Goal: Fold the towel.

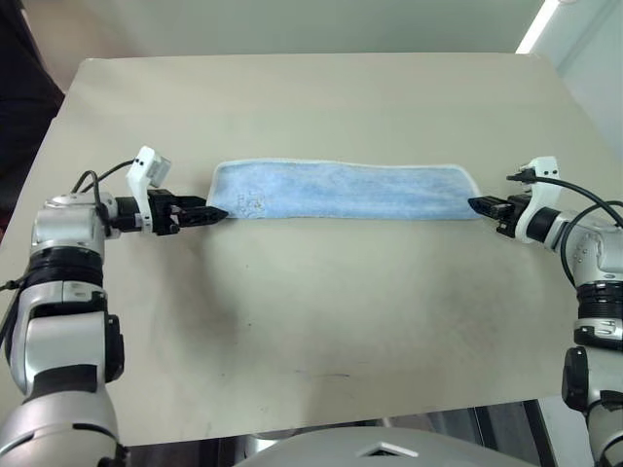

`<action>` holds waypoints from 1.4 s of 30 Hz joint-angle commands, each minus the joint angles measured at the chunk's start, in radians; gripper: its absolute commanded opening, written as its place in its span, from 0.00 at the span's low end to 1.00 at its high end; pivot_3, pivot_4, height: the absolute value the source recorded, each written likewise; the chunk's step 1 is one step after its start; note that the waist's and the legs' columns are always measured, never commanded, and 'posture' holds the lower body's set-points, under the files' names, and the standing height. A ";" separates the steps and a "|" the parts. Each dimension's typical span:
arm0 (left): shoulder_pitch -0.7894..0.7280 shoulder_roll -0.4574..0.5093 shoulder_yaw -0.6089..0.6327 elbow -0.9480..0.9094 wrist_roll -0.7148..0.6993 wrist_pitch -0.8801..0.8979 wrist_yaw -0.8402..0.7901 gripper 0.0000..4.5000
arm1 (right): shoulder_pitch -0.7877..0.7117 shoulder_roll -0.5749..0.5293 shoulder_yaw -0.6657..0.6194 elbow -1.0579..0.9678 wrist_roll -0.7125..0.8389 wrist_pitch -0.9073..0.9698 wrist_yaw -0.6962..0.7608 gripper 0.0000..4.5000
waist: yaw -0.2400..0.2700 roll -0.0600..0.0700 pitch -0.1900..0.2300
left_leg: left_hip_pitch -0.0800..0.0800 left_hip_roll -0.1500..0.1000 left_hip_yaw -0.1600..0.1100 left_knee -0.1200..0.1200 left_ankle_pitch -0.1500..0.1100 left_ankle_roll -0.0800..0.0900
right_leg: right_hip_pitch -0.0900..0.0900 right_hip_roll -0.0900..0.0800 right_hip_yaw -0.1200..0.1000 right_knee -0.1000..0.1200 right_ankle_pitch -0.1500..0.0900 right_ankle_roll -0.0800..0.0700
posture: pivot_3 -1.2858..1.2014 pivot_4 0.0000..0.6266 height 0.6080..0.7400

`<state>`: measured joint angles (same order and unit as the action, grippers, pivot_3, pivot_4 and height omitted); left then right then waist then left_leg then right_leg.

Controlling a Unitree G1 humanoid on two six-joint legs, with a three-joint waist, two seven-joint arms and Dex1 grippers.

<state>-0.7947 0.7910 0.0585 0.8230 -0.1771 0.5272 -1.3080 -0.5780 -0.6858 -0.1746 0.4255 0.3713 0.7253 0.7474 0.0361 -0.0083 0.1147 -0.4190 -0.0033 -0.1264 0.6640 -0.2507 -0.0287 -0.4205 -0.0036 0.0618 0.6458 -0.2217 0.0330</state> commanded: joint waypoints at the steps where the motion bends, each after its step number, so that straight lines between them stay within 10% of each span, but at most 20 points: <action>1: 0.009 0.017 0.023 -0.050 -0.030 0.014 -0.007 0.99 | -0.002 -0.019 -0.031 -0.044 0.016 0.007 0.007 0.35 | 0.000 0.000 0.000 | 0.000 0.000 0.000 0.000 0.000 0.000 | 0.000 0.000 0.000 0.000 0.000 0.000 | 0.52 0.24 1.00; 10: 0.029 0.041 0.071 -0.081 -0.075 0.025 0.023 1.00 | 0.022 -0.047 -0.110 -0.106 0.051 0.040 -0.029 0.99 | -0.001 0.000 0.000 | 0.000 0.000 0.000 0.000 0.000 0.000 | 0.000 0.000 0.000 0.000 0.000 0.000 | 0.52 0.24 1.00; 27: 0.091 -0.014 0.153 -0.375 -0.238 0.147 0.119 1.00 | -0.098 0.103 -0.575 -0.227 0.308 0.842 -0.387 0.99 | -0.002 0.000 0.000 | 0.000 0.000 0.000 0.000 0.000 0.000 | 0.000 0.001 0.000 0.000 0.000 0.000 | 0.52 0.24 1.00; 42: 0.114 -0.068 0.109 -0.519 -0.295 0.202 0.149 1.00 | -0.116 0.219 -0.776 -0.142 0.306 0.889 -0.623 0.99 | -0.003 0.000 0.000 | 0.000 0.000 0.000 0.000 0.000 0.000 | -0.001 0.001 0.001 0.001 0.000 0.000 | 0.52 0.24 1.00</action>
<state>-0.6822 0.7197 0.1573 0.3443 -0.4509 0.7236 -1.1624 -0.6867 -0.4681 -0.9158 0.2888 0.6647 1.6086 0.1551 0.0326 -0.0084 0.1146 -0.4187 -0.0037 -0.1262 0.6645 -0.2506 -0.0288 -0.4213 -0.0026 0.0624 0.6466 -0.2217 0.0330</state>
